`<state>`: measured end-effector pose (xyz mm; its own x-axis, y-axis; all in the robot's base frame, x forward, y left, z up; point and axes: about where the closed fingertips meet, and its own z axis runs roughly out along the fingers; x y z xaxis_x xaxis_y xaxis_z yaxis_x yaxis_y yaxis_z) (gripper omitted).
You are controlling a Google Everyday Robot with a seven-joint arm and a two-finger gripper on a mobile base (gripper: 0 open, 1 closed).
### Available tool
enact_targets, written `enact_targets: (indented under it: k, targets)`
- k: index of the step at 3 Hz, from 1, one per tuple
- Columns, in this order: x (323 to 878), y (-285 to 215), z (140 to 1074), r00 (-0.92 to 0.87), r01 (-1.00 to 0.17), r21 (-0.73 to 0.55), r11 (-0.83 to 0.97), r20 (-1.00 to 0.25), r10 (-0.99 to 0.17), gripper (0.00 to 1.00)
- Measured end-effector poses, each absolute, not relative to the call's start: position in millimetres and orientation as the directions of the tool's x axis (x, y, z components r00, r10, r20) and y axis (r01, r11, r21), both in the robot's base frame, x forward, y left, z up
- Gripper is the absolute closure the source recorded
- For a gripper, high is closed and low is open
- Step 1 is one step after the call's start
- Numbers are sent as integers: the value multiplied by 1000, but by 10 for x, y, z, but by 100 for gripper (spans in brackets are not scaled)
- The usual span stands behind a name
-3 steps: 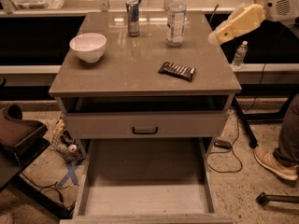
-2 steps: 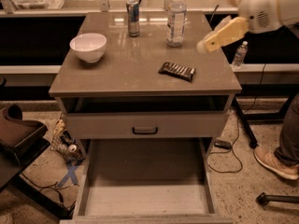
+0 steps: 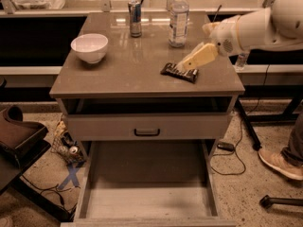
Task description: Place rxbar chocolate into middle drawer
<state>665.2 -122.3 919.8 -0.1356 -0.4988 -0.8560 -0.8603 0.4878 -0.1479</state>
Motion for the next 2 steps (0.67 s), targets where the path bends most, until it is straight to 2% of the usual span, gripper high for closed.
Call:
enact_targets:
  k: [2]
  targets:
    - [6792, -1187, 8658, -154, -866, -114, 486, -865, -478, 0]
